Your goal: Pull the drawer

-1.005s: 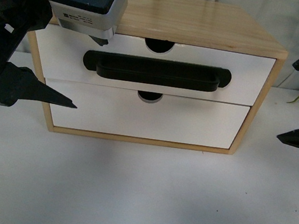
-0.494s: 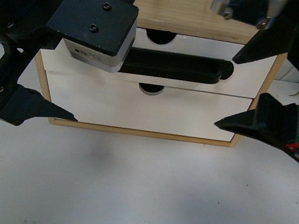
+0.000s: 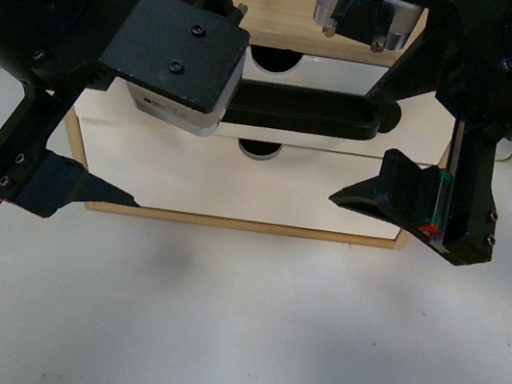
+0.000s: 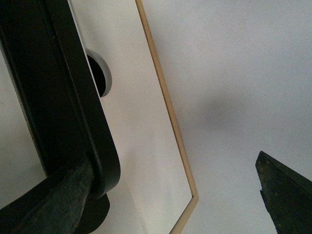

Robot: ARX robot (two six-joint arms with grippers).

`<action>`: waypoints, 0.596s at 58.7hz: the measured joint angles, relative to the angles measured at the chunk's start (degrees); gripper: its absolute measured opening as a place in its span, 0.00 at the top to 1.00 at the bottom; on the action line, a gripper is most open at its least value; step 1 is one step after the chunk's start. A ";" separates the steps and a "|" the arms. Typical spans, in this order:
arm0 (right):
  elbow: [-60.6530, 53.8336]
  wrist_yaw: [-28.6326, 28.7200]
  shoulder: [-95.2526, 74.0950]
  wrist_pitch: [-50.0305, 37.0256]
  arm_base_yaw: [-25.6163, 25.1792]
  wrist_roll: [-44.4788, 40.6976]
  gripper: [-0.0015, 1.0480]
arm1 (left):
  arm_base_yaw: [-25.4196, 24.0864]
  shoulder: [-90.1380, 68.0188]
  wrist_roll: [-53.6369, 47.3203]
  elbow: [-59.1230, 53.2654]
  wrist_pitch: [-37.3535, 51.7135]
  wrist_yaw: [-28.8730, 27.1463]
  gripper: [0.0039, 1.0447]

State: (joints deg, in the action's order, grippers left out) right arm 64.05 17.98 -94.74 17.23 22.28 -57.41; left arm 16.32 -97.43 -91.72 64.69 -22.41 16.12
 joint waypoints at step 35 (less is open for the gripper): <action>3.72 -0.04 -5.55 -3.32 1.11 1.11 0.09 | 0.68 -1.77 -0.85 0.50 0.59 -1.81 0.06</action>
State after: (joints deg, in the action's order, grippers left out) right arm 67.77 17.93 -100.29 13.91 23.40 -56.29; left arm 16.99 -99.20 -92.58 65.19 -21.82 14.31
